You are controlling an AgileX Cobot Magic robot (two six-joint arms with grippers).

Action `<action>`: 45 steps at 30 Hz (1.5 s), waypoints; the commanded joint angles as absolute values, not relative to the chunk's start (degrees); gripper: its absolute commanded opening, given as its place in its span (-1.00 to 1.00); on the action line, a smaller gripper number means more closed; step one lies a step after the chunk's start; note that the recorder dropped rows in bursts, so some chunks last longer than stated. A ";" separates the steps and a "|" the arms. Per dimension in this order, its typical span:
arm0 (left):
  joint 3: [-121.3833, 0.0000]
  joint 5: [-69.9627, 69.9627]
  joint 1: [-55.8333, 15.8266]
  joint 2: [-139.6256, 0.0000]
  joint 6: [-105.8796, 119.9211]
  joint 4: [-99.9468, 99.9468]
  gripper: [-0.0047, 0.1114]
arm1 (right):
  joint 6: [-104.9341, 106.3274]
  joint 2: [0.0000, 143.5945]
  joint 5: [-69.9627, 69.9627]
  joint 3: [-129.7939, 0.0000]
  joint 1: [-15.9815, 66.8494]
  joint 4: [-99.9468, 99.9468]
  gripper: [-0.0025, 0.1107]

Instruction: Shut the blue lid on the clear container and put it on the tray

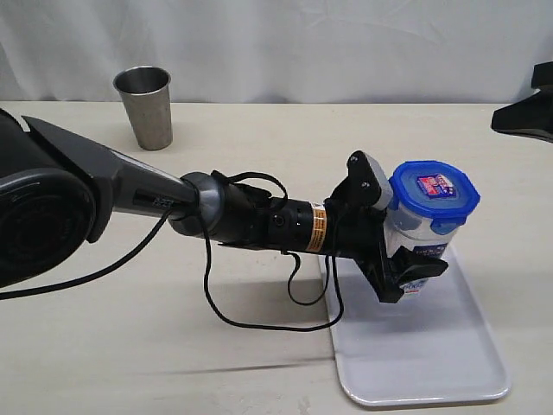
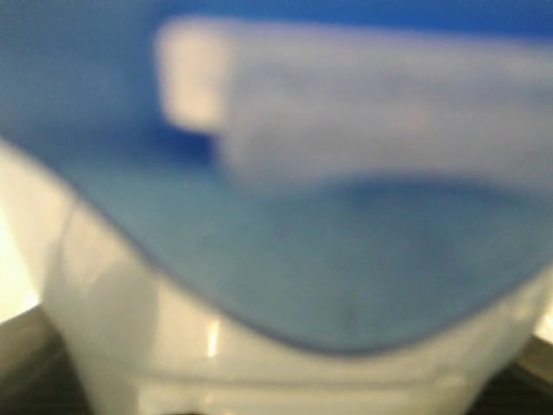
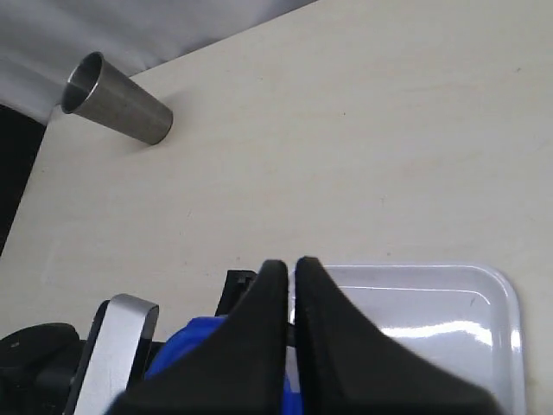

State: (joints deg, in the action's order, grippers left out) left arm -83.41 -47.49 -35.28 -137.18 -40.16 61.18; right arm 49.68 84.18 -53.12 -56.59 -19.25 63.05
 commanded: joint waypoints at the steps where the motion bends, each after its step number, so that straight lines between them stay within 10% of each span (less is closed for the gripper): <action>1: -83.17 -48.25 -35.32 -136.74 -40.58 60.98 -0.92 | 50.51 83.85 -54.43 -56.58 -19.18 63.59 -0.89; 30: -83.17 -48.42 -35.32 -138.92 -42.24 60.88 -0.90 | 35.22 87.27 -49.11 -55.28 -0.51 38.34 -0.89; 38: -83.17 -47.19 -35.20 -138.92 -40.11 60.88 0.59 | 35.09 87.38 -49.45 -55.28 -0.51 37.97 -0.89; 45: -83.17 -47.57 -34.02 -138.81 -40.11 61.04 0.73 | 35.09 87.38 -49.33 -55.28 -0.51 37.61 -0.89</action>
State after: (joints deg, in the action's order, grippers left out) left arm -83.41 -46.39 -34.87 -138.90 -40.28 61.10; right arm 35.15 85.62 -48.03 -56.46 -0.50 43.22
